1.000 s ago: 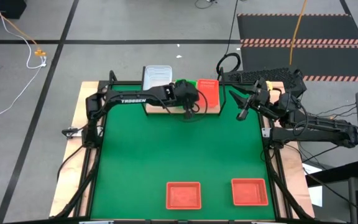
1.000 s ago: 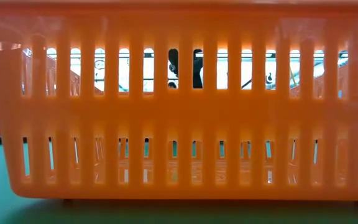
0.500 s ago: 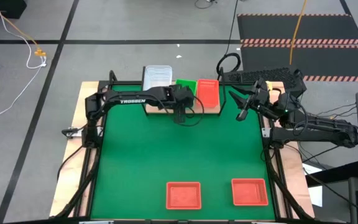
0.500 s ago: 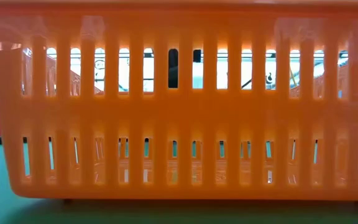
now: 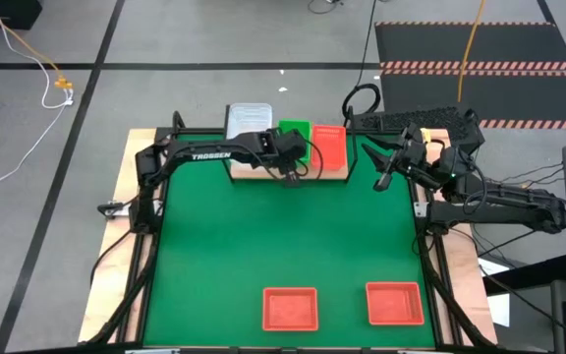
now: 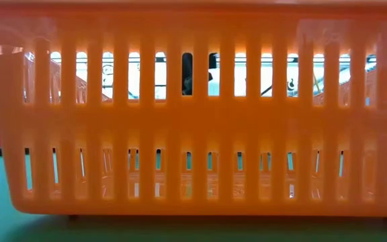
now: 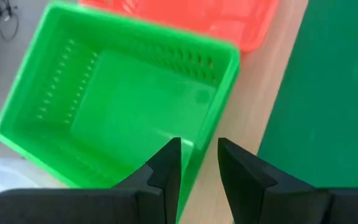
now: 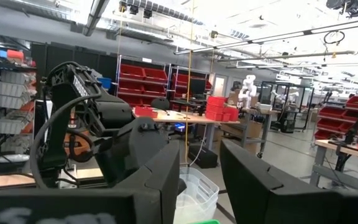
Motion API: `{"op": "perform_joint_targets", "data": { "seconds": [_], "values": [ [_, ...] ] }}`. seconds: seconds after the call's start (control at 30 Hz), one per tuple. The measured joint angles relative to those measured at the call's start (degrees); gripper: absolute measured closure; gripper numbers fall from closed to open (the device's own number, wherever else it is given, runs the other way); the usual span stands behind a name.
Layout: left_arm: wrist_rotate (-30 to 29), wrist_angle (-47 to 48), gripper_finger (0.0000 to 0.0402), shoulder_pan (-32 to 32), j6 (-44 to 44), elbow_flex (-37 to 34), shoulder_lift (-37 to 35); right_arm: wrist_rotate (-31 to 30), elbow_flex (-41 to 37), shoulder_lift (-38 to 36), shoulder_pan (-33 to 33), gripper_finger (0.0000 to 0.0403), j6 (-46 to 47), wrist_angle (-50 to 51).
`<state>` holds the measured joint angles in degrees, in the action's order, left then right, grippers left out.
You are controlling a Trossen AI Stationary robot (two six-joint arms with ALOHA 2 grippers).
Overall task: Stack baskets on shelf by color
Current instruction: Adjust the stacked green bins on the shelf, then stack the left orange bin on the top of the other orange bin on the shelf
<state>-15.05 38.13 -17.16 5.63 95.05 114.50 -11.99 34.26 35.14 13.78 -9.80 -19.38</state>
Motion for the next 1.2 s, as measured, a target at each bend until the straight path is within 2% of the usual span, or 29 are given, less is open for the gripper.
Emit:
{"op": "perform_joint_targets", "data": {
  "seconds": [0.2, 0.5, 0.6, 0.67, 0.73, 0.87, 1.0, 1.2],
  "values": [
    [-0.1, 2.0, 0.0293, 1.8, 1.5, 0.1, -0.7, 0.0, 0.0, 0.0, 0.0, 0.0291, -0.1, 0.3],
    [-0.1, 9.1, 0.0293, 8.9, 4.5, 0.1, -10.6, 0.0, 0.0, 0.0, 0.0, 0.0291, -0.5, 0.6],
    [5.1, 15.5, 0.0293, 12.9, 12.7, 0.1, -12.8, 0.0, 0.0, 0.0, 0.0, 0.0291, -0.3, 0.9],
    [10.4, 21.6, 0.0293, 16.1, 18.5, 0.0, -12.8, 0.0, 0.0, 0.0, 0.0, 0.0291, -0.2, 1.2],
    [13.3, 24.3, 0.0293, 19.6, 22.7, -1.6, -12.3, 0.0, 0.0, 0.0, 0.0, 0.0291, -0.3, 1.3],
    [13.5, 23.4, 0.0293, 26.9, 33.8, -8.9, -12.0, 0.1, 0.0, 0.0, 0.0, 0.0291, -1.3, 1.4],
    [11.4, 16.0, 0.0293, 33.3, 44.6, -15.4, -12.0, 0.0, 0.0, 0.0, 0.0, 0.0291, -2.7, 1.6],
    [11.1, 3.5, 0.0293, 38.3, 48.2, -17.3, -12.0, 0.0, 0.0, 0.0, 0.0, 0.0291, -6.8, 1.6]
  ]
}}
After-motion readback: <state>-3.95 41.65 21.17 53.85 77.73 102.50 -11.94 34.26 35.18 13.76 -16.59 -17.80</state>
